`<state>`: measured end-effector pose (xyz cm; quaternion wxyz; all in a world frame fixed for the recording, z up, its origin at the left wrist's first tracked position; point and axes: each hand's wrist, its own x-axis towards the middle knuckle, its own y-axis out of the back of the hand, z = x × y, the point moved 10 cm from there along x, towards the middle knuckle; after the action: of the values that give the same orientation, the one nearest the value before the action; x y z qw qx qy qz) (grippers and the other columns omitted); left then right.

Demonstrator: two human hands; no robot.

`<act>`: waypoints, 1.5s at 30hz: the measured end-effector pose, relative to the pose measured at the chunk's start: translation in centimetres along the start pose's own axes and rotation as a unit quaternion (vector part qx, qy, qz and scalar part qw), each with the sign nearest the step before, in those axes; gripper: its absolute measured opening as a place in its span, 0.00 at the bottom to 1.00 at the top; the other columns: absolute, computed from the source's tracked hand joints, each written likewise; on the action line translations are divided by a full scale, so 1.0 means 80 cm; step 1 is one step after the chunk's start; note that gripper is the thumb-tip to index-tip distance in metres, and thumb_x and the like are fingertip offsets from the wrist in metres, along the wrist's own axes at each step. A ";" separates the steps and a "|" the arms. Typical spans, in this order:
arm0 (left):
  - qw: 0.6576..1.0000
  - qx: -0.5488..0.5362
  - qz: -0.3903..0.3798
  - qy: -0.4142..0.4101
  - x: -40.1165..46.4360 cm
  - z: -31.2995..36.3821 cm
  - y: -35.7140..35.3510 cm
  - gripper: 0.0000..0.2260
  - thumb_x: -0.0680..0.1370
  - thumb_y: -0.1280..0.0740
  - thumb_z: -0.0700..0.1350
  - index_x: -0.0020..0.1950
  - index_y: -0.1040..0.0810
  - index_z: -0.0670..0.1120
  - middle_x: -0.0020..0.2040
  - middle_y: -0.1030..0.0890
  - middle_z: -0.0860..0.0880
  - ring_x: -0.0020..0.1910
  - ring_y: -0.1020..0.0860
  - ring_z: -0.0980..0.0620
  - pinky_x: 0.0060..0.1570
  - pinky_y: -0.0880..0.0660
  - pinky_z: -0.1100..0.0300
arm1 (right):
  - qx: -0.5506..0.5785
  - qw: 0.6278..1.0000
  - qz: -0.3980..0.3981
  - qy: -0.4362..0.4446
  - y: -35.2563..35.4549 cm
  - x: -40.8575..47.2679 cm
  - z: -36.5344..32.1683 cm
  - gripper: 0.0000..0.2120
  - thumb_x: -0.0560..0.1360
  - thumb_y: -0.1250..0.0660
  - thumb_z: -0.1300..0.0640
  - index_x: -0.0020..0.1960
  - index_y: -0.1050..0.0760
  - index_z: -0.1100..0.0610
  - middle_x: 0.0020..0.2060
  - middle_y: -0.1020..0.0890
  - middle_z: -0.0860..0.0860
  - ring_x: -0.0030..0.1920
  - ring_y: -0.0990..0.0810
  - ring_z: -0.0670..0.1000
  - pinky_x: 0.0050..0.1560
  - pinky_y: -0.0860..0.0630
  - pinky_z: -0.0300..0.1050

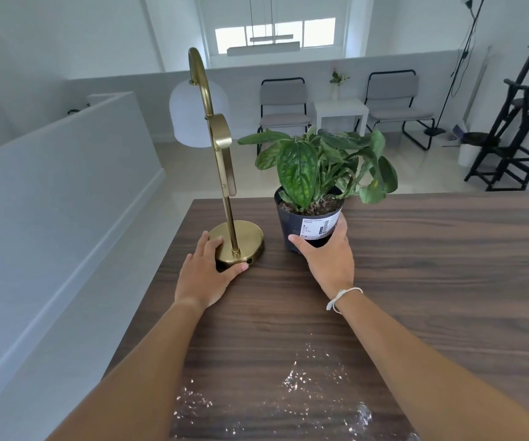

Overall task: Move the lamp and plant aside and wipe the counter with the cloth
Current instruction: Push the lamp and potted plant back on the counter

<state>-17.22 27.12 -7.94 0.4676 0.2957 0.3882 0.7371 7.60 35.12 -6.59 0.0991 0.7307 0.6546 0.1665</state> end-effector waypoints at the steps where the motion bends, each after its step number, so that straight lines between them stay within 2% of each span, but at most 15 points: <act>1: 1.000 0.000 0.000 0.000 0.002 0.000 0.000 0.35 0.70 0.34 0.63 0.73 0.40 0.52 0.78 0.48 0.51 0.74 0.40 0.41 0.73 0.44 0.46 | -0.002 1.000 0.000 -0.001 -0.001 0.002 0.000 0.48 0.64 0.26 0.42 0.74 0.48 0.49 0.71 0.32 0.50 0.67 0.29 0.54 0.59 0.28 0.51; 10: 1.000 -0.002 -0.001 -0.006 0.023 -0.002 0.002 0.36 0.70 0.34 0.63 0.73 0.41 0.51 0.78 0.48 0.51 0.74 0.40 0.44 0.74 0.44 0.47 | -0.014 1.000 -0.002 0.008 -0.017 0.018 -0.004 0.48 0.64 0.26 0.42 0.74 0.49 0.50 0.70 0.31 0.51 0.66 0.28 0.54 0.59 0.28 0.51; 25: 1.000 0.006 0.008 -0.007 0.038 -0.009 -0.001 0.37 0.70 0.35 0.65 0.73 0.41 0.52 0.78 0.48 0.51 0.74 0.40 0.41 0.72 0.41 0.45 | -0.026 1.000 0.007 0.011 -0.019 0.022 0.000 0.48 0.64 0.27 0.41 0.75 0.50 0.51 0.71 0.31 0.52 0.68 0.29 0.54 0.61 0.28 0.51; 30: 1.000 -0.006 0.012 -0.003 0.029 -0.011 0.001 0.36 0.70 0.34 0.64 0.73 0.41 0.52 0.78 0.48 0.52 0.73 0.38 0.43 0.69 0.36 0.45 | -0.031 0.999 0.009 -0.004 -0.001 0.003 0.008 0.48 0.66 0.27 0.41 0.76 0.51 0.52 0.73 0.34 0.54 0.70 0.31 0.54 0.62 0.30 0.49; 35: 0.999 -0.029 0.009 0.018 -0.014 -0.014 0.008 0.37 0.70 0.34 0.64 0.73 0.43 0.53 0.78 0.47 0.50 0.74 0.40 0.42 0.71 0.38 0.44 | -0.022 1.000 -0.006 -0.008 0.025 -0.027 0.017 0.47 0.66 0.28 0.41 0.76 0.49 0.51 0.72 0.33 0.53 0.70 0.32 0.53 0.62 0.32 0.47; 39: 0.997 -0.062 -0.014 0.049 -0.071 -0.014 0.014 0.37 0.70 0.34 0.63 0.74 0.43 0.52 0.78 0.45 0.47 0.75 0.43 0.43 0.72 0.41 0.45 | 0.014 0.998 -0.061 -0.028 0.048 -0.059 0.023 0.45 0.67 0.28 0.42 0.75 0.48 0.50 0.73 0.35 0.52 0.72 0.36 0.52 0.68 0.35 0.47; 45: 0.987 -0.142 -0.027 0.066 -0.169 0.007 0.038 0.30 0.75 0.35 0.57 0.74 0.40 0.50 0.75 0.37 0.48 0.74 0.40 0.49 0.71 0.42 0.52 | -0.017 0.993 -0.120 0.005 0.104 -0.122 0.007 0.37 0.69 0.31 0.41 0.73 0.41 0.50 0.71 0.32 0.52 0.70 0.32 0.52 0.67 0.33 0.49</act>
<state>-12.92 14.05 -6.06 0.4977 0.1669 0.3175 0.7897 14.66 24.49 -5.19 0.1275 0.6440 0.7354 0.1680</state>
